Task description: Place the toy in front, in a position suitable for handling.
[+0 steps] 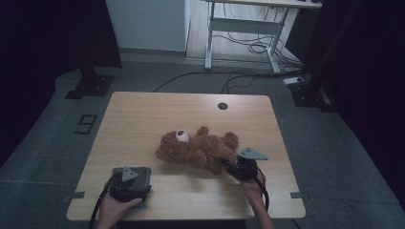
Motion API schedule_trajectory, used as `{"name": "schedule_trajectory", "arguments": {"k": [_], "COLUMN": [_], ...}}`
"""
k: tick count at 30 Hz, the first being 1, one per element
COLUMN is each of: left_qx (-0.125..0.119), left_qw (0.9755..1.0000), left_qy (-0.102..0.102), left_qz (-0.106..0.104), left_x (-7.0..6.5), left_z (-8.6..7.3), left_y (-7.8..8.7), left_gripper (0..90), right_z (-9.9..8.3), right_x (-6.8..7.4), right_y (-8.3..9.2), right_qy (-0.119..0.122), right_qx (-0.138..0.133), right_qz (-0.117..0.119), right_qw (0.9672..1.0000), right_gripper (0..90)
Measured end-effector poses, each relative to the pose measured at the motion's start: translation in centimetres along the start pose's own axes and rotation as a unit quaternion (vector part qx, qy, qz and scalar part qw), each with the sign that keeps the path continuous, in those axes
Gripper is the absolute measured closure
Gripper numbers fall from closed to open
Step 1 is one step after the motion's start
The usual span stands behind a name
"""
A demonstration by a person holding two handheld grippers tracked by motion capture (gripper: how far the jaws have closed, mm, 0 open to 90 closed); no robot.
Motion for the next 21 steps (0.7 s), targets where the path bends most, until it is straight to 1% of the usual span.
{"name": "schedule_trajectory", "arguments": {"k": [1,2,3,4,5,6,7,8,9,10,11,12,13,14,16,17,18,19,20,21], "left_qx": [-0.002,-0.002,-0.017,-0.017,-0.024,-0.033,-0.041,-0.041,-0.047,-0.047,-0.05,-0.056,-0.056,-0.063,-0.078,-0.078,-0.087,-0.103,-0.103,-0.11], "left_qw": [1.0,1.0,0.9998,0.9998,0.9996,0.9992,0.9986,0.9986,0.998,0.998,0.9977,0.9976,0.9976,0.9973,0.9961,0.9961,0.9952,0.9934,0.9934,0.9925], "left_qy": [-0.004,-0.004,-0.001,-0.001,0.002,0.007,0.013,0.013,0.021,0.021,0.025,0.03,0.03,0.034,0.042,0.042,0.045,0.045,0.045,0.046], "left_qz": [0.007,0.007,0.013,0.013,0.017,0.023,0.031,0.031,0.038,0.038,0.038,0.029,0.029,0.016,-0.005,-0.005,-0.012,-0.023,-0.023,-0.026], "left_x": [0.0,0.0,0.1,0.1,0.3,0.6,1.0,1.0,1.5,1.5,1.5,1.5,1.5,1.4,1.4,1.4,1.3,1.1,1.1,1.1], "left_z": [-0.1,-0.1,-0.3,-0.3,-0.4,-0.6,-0.7,-0.7,-0.9,-0.9,-0.9,-0.8,-0.8,-0.7,-0.4,-0.4,-0.3,0.0,0.0,0.1], "left_y": [-0.1,-0.1,0.0,0.0,0.1,0.2,0.5,0.5,0.6,0.6,0.7,0.9,0.9,1.1,1.3,1.3,1.5,2.0,2.0,2.2], "left_gripper": [15.0,16.5,18.5,22.3,27.9,27.9,42.1,49.5,55.3,59.9,59.9,66.8,68.5,70.4,72.0,72.4,72.6,72.8,73.0,73.0], "right_z": [0.0,0.0,0.0,0.0,0.0,0.0,0.0,0.0,0.0,0.0,0.0,-0.1,-0.1,-0.2,-0.2,-0.3,-0.3,-0.4,-0.4,-0.4], "right_x": [0.0,0.0,0.0,0.0,0.0,0.0,-0.1,-0.1,-0.1,-0.1,-0.1,-0.1,-0.1,-0.2,-0.2,-0.3,-0.3,-0.4,-0.5,-0.5], "right_y": [0.0,0.0,0.0,0.0,0.0,0.0,0.0,0.0,0.0,0.0,0.0,0.0,0.0,0.0,0.0,0.0,0.0,0.0,0.0,0.0], "right_qy": [0.0,0.001,0.003,0.004,0.004,0.004,0.004,0.003,0.003,0.003,0.003,0.003,0.002,0.001,-0.002,-0.003,-0.004,-0.005,-0.007,-0.007], "right_qx": [0.0,0.0,-0.001,-0.001,0.0,0.0,0.0,0.001,0.001,0.001,0.001,0.001,0.001,0.001,0.002,0.001,0.002,0.002,0.003,0.003], "right_qz": [0.0,0.0,0.0,0.0,0.0,0.0,0.001,0.001,0.001,0.002,0.002,0.002,0.002,0.003,0.004,0.005,0.005,0.005,0.006,0.006], "right_qw": [1.0,1.0,1.0,1.0,1.0,1.0,1.0,1.0,1.0,1.0,1.0,1.0,1.0,1.0,1.0,1.0,1.0,1.0,1.0,1.0], "right_gripper": [61.5,61.4,61.3,61.1,61.0,61.0,60.9,60.8,60.7,60.7,60.7,60.5,60.3,60.2,59.9,59.8,59.7,59.6,59.6,59.6]}}
Point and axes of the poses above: each handheld gripper's, and its own axes: y roughly backward along the jaws, z roughly out of its top, x roughly to its left, the point moved 5 cm from there along -y, roughly forward along the jaws, and after that the axes turned 1 degree about x, right-handed, at the moved point
